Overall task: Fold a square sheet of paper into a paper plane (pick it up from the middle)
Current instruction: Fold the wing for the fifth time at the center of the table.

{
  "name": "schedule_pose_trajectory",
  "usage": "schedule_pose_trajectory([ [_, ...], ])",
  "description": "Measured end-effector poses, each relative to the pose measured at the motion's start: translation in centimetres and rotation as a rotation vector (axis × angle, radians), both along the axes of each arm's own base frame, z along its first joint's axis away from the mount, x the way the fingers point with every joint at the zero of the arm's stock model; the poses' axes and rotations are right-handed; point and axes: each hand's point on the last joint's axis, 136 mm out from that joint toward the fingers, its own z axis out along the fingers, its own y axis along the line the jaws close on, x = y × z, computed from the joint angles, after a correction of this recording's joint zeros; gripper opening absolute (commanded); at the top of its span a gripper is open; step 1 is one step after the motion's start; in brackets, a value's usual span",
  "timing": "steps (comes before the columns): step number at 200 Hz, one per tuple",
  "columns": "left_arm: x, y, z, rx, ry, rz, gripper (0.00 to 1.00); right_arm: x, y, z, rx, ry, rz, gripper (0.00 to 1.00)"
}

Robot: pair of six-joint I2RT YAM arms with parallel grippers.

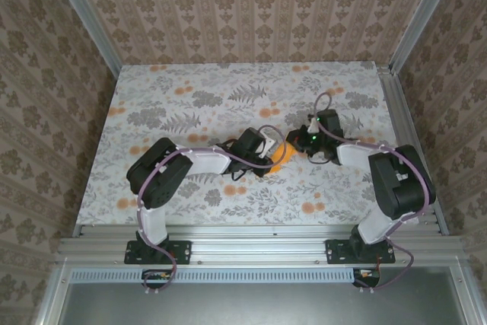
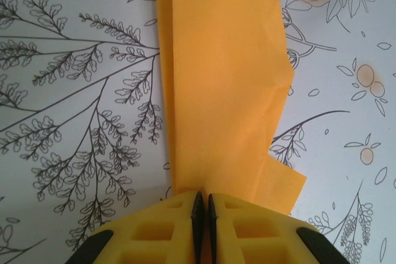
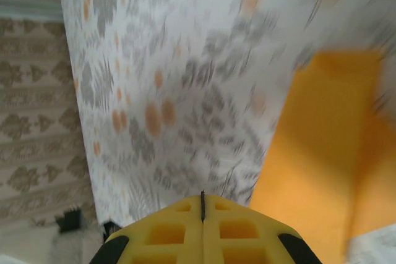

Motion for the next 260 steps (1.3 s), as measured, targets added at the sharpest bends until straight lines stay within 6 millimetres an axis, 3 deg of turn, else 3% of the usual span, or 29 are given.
schedule_pose_trajectory([
  [30,-0.4,0.3,0.1,-0.002,0.007,-0.005,0.16,-1.5,2.8,-1.6,0.037,0.056,0.031,0.02],
  [93,-0.9,0.6,0.1,-0.005,0.015,-0.011,0.16,-1.3,3.0,-5.7,0.023,0.125,-0.005,0.02],
  [260,-2.6,0.3,0.0,0.100,-0.071,-0.009,0.15,-1.0,2.7,-6.0,-0.063,0.077,0.001,0.00],
])
